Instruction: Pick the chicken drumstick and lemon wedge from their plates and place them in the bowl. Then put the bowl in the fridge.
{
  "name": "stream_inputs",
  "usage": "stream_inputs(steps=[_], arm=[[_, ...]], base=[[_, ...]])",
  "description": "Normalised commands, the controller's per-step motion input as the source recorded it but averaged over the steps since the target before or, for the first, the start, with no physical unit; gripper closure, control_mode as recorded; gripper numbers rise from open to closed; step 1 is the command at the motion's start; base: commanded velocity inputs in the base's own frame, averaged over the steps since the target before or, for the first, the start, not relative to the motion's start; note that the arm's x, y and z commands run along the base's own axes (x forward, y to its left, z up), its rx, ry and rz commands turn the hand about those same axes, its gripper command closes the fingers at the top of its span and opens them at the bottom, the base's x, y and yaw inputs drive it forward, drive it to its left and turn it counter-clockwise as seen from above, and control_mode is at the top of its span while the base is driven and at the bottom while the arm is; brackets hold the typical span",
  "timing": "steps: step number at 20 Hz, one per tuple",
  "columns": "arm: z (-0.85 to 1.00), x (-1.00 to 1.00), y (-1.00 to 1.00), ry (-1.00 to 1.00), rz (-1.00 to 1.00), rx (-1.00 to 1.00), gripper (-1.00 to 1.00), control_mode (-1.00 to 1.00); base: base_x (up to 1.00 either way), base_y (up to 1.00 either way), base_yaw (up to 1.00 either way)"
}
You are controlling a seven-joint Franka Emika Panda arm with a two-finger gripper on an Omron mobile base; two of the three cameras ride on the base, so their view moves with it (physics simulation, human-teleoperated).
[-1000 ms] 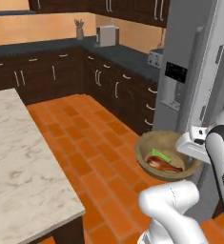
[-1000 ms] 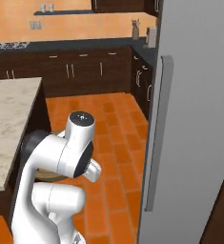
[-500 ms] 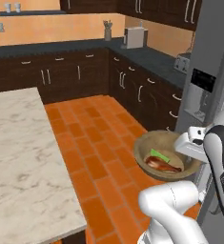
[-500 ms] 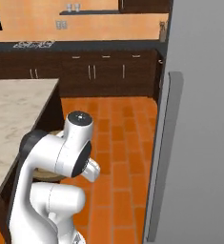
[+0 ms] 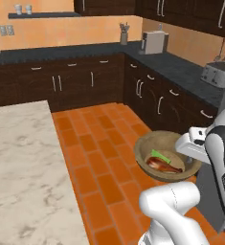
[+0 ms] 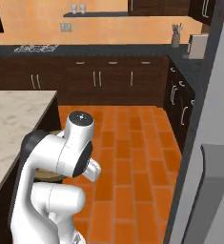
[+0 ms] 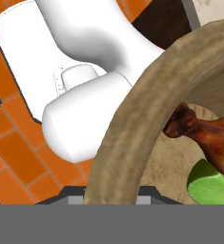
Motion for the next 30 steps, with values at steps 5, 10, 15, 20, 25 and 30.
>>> stream_inputs(steps=[5,10,15,20,25,30], arm=[[0.0,0.0,0.0,0.0,0.0,0.0,1.0,1.0],[0.0,0.0,0.0,0.0,0.0,0.0,1.0,1.0],[0.0,0.0,0.0,0.0,0.0,0.0,1.0,1.0],[0.0,0.0,0.0,0.0,0.0,0.0,1.0,1.0],[0.0,0.0,0.0,0.0,0.0,0.0,1.0,1.0],[0.0,0.0,0.0,0.0,0.0,0.0,1.0,1.0]], base=[[1.0,0.0,0.0],[0.99,0.0,-0.29],[0.72,-0.01,-0.65],[0.1,0.0,-0.8],[0.02,0.13,-0.82],[0.21,0.36,-0.76]])
